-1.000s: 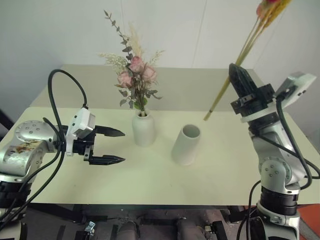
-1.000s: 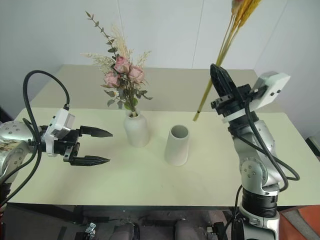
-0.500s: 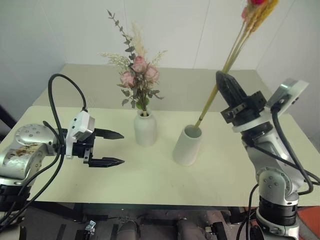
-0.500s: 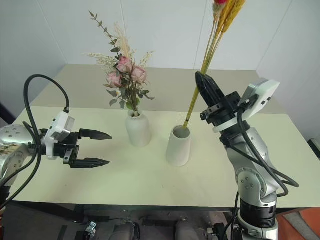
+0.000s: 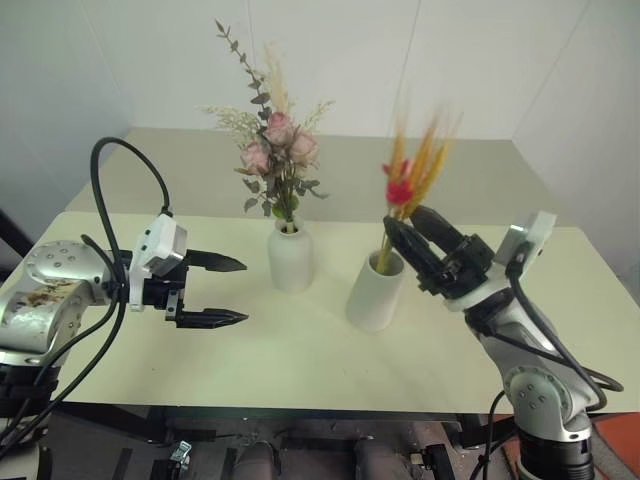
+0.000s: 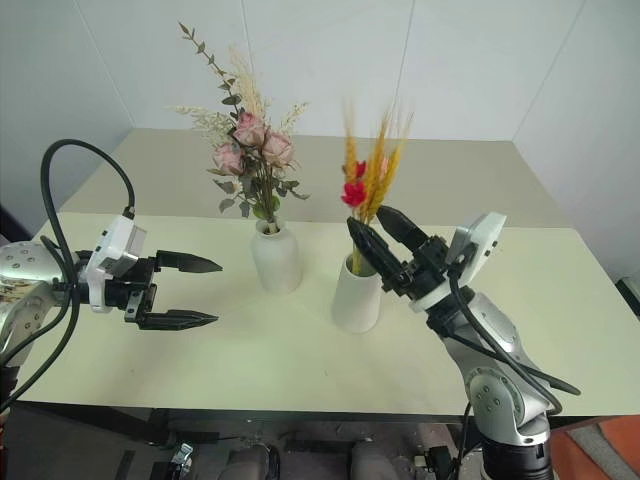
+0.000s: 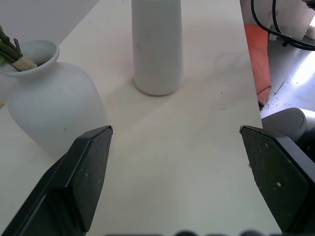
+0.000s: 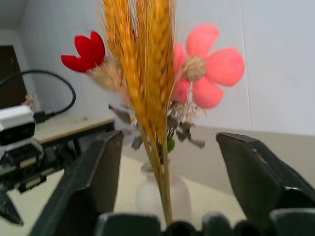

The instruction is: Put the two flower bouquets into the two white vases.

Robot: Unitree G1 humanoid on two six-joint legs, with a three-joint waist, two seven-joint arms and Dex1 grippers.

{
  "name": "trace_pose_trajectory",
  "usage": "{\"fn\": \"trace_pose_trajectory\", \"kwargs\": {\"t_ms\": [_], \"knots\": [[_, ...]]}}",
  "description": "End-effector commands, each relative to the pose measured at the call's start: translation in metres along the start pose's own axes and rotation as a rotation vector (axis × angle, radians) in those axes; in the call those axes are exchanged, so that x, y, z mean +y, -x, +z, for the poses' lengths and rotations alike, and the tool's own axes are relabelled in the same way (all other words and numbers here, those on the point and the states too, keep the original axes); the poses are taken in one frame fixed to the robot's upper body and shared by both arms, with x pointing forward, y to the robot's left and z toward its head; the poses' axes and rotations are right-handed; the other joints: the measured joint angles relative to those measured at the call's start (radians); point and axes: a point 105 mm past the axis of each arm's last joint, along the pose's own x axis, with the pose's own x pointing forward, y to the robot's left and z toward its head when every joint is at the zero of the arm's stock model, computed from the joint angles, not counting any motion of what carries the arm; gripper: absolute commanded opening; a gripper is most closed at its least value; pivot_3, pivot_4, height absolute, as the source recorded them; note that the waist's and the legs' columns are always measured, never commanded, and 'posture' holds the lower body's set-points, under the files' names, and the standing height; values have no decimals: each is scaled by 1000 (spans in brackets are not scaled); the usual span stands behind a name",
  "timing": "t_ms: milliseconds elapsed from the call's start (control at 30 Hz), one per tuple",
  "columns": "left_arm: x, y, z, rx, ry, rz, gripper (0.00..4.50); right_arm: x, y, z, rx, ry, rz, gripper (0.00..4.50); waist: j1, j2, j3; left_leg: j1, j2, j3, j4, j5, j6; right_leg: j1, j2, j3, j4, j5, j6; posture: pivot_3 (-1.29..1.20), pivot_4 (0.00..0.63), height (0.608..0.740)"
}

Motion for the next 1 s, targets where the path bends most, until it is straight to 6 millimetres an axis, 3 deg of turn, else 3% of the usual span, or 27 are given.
{"fn": "trace_pose_trajectory", "kwargs": {"t_ms": [33,200,333,467,600,800,1000], "knots": [[3,6,12,-12,-62,17,4500,12,13,8,27,64,48,4447,2,0,0,0,0,0,0,0,0,0,0,0,0,0,0,0,150,740],[3,8,13,-11,-67,24,4500,-3,51,13,172,181,56,4447,5,0,0,0,0,0,0,0,0,1,0,0,0,-1,-1,0,150,740],[-1,15,12,-6,-53,9,4500,-19,86,32,331,282,109,4447,7,0,0,0,-1,0,0,0,0,1,-1,0,-1,-2,-1,0,150,740],[2,24,10,12,-46,30,4500,-40,113,52,456,403,84,4447,3,-1,0,2,0,0,0,0,0,2,-1,0,-2,-2,-1,0,150,740],[7,33,7,36,-45,74,4500,-48,131,67,550,436,94,4447,2,-1,0,2,-1,0,0,0,0,2,-1,0,-2,-2,-1,0,150,740],[4,38,10,25,-21,99,4500,-55,141,67,631,477,96,4447,2,-1,0,1,-1,0,0,0,0,2,-1,0,-2,-2,-1,0,150,740],[1,38,6,46,9,74,4500,-44,130,63,600,440,126,4447,2,-1,0,2,-1,1,0,0,0,2,-2,-1,-2,-2,-1,0,150,740]]}}
